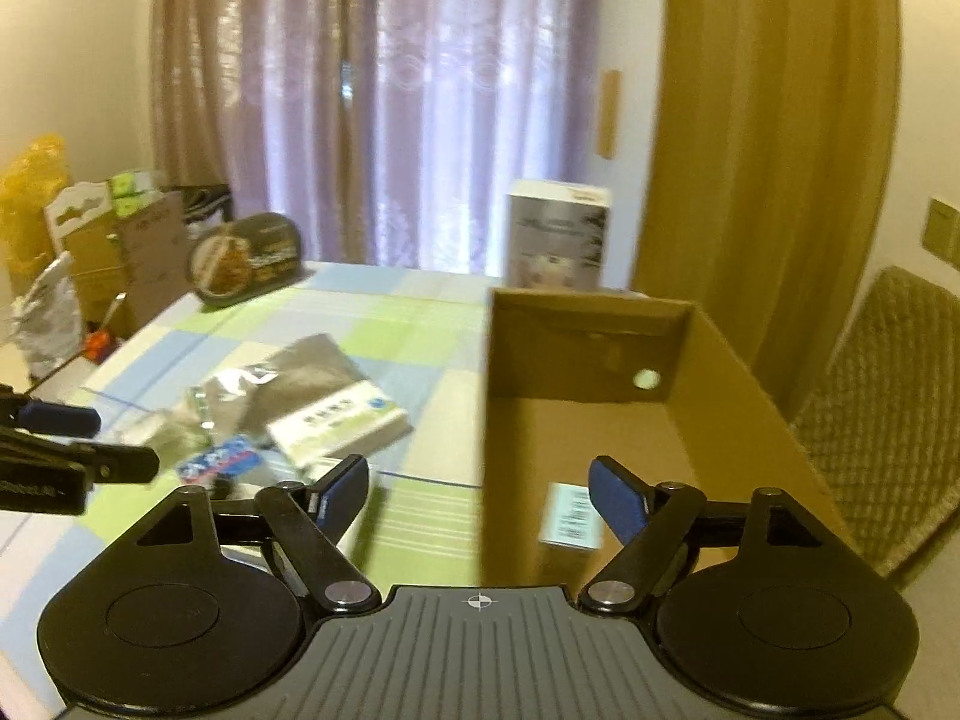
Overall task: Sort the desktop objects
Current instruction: 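Move both tools back over the table toward the spray box and black cable, then grasp the green-white spray box with the right tool while the left tool grasps the black cable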
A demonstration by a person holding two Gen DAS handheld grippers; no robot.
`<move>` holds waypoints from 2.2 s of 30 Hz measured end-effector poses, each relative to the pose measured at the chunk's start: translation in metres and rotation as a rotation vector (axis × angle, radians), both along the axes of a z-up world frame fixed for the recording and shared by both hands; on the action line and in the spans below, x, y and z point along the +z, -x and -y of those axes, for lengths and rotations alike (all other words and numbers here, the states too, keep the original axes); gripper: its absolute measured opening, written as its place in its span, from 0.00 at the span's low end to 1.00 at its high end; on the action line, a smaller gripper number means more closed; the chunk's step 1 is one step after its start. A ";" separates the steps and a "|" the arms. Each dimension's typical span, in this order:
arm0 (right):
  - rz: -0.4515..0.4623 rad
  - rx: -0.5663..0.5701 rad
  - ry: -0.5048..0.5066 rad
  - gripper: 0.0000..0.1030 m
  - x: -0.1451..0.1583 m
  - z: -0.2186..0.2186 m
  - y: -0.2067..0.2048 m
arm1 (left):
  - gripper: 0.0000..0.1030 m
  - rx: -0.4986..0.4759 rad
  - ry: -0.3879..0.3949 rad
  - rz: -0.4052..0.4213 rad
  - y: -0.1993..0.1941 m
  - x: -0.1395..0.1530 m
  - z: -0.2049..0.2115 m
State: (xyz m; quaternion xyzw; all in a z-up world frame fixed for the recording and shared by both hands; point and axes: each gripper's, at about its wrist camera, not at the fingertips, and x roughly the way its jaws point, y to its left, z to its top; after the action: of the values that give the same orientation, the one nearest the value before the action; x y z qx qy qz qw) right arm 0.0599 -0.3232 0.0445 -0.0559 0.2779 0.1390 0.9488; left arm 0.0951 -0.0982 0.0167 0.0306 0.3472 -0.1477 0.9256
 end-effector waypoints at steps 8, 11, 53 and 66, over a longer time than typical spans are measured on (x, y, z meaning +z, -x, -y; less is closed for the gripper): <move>-0.039 0.096 -0.015 0.82 -0.016 -0.046 0.004 | 0.75 0.064 -0.053 -0.022 -0.002 -0.019 -0.050; -0.075 0.120 -0.005 0.82 -0.030 -0.061 0.002 | 0.77 0.054 -0.059 -0.021 -0.006 -0.026 -0.060; -0.281 0.117 0.033 0.52 -0.130 -0.070 -0.025 | 0.18 -0.186 -0.116 -0.176 -0.033 -0.115 -0.018; -0.297 0.097 0.051 0.58 -0.132 -0.048 0.013 | 0.27 -0.157 -0.119 -0.182 -0.004 -0.115 -0.011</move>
State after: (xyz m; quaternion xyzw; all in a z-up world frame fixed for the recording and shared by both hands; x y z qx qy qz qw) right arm 0.0470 -0.2756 -0.0875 -0.0719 0.4156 0.1843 0.8878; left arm 0.0990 -0.0868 -0.0979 0.0990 0.4344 -0.2010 0.8724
